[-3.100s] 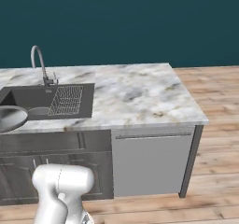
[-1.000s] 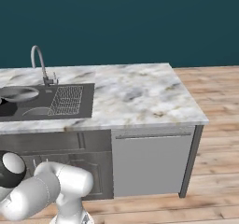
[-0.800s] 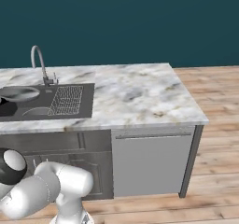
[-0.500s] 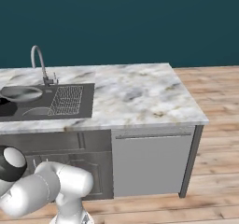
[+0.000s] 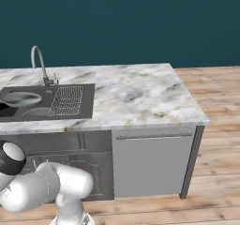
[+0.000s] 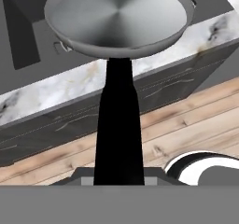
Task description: Move the pot and pan from the stove into the sink.
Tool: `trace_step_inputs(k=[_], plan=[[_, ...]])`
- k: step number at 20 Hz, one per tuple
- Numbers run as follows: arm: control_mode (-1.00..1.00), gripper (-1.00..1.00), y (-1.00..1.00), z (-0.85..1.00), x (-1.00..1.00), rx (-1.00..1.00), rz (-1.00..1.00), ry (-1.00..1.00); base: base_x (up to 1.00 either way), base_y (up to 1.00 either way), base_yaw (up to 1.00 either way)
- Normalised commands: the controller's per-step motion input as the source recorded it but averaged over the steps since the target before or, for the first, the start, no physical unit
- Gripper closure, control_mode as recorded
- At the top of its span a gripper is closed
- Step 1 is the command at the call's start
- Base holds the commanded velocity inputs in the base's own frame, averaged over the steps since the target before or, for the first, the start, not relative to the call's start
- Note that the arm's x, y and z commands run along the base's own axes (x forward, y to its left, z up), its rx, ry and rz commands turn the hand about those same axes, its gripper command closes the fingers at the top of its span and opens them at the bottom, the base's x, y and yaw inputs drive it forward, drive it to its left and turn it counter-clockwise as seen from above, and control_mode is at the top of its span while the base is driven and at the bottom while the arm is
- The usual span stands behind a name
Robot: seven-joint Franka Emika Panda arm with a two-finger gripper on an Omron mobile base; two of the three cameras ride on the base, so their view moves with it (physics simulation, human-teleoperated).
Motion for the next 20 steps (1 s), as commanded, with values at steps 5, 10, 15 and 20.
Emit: trace_step_inputs(k=[5,10,15,20], plan=[[-1.0,1.0,0.38,-0.31,0.29,-0.06,0.0,0.05,0.0,0.0,0.0],[-1.0,1.0,0.52,-0.3,0.44,-0.06,0.0,0.0,0.0,0.0,0.0],[-1.0,1.0,0.43,-0.25,0.43,-0.04,0.0,0.0,0.0,0.0,0.0],[-1.0,1.0,0.05,-0.11,0.44,0.0,-0.07,0.0,0.0,0.0,0.0]])
